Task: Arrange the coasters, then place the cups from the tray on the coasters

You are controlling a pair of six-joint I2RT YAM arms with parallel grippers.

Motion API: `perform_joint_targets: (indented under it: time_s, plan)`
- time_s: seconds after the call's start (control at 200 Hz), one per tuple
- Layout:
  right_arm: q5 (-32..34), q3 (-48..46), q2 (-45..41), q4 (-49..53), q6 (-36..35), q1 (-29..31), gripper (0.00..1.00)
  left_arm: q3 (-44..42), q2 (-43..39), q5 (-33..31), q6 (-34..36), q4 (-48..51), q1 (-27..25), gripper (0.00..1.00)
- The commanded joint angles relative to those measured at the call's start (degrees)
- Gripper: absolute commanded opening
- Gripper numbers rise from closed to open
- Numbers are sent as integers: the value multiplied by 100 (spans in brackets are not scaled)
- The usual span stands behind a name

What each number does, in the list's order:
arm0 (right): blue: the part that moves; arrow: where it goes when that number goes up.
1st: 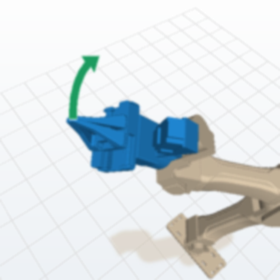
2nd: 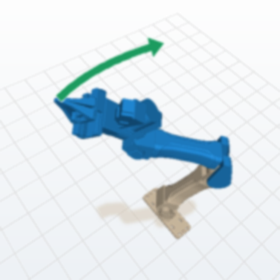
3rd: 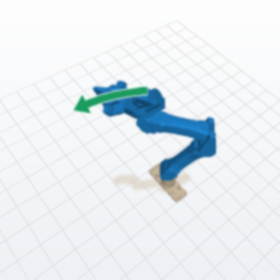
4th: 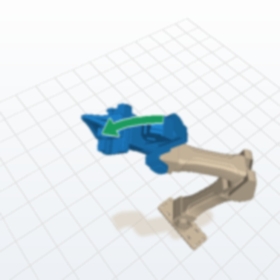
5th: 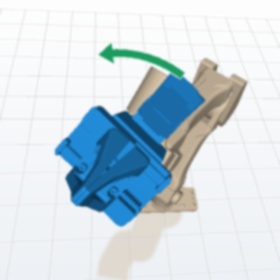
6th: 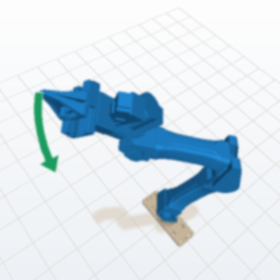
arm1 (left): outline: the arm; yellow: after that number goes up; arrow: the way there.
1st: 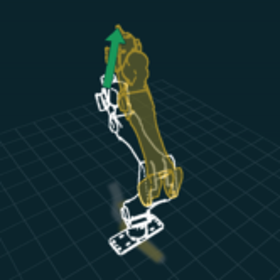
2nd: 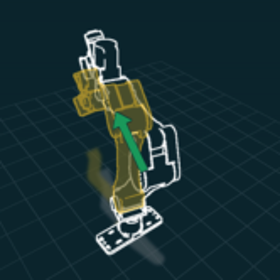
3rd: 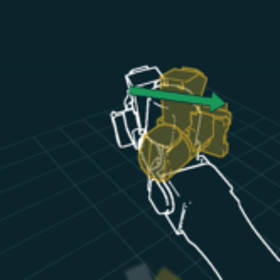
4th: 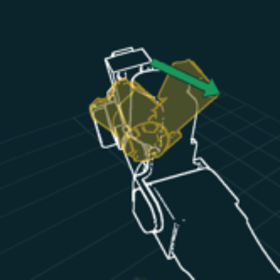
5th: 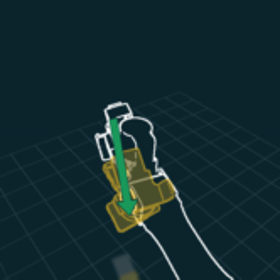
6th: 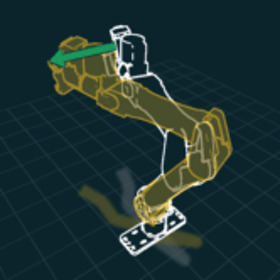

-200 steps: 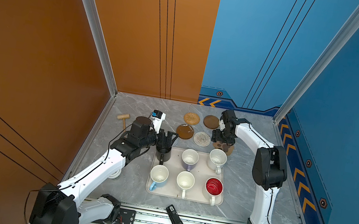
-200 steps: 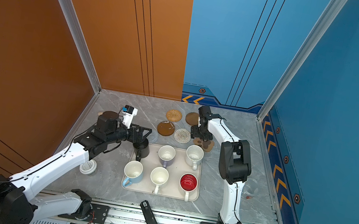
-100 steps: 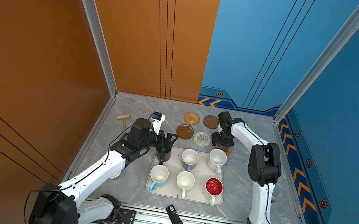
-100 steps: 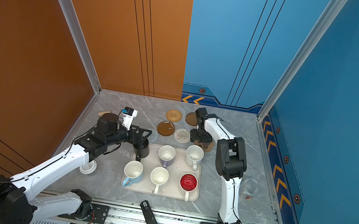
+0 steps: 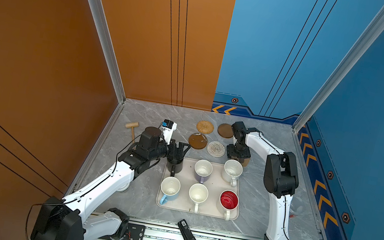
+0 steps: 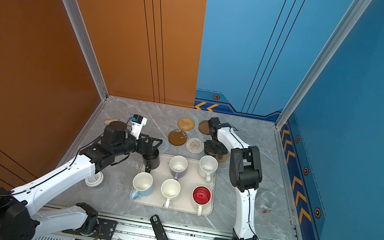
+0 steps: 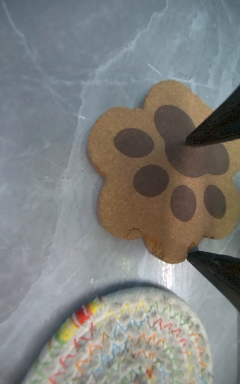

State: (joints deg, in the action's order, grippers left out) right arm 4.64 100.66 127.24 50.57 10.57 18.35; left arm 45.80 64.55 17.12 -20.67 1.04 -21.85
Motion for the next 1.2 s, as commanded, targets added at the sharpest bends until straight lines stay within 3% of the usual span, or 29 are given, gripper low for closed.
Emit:
perform_joint_targets:
  time_s: [0.0,1.197]
  plan:
    - [289,-187,160,206,35,-196,76,46,-92,111,-23,-59,-61,94]
    - [-153,68,603,-445,-345,-1368,76,439,-13,-437,-104,246,-490,93]
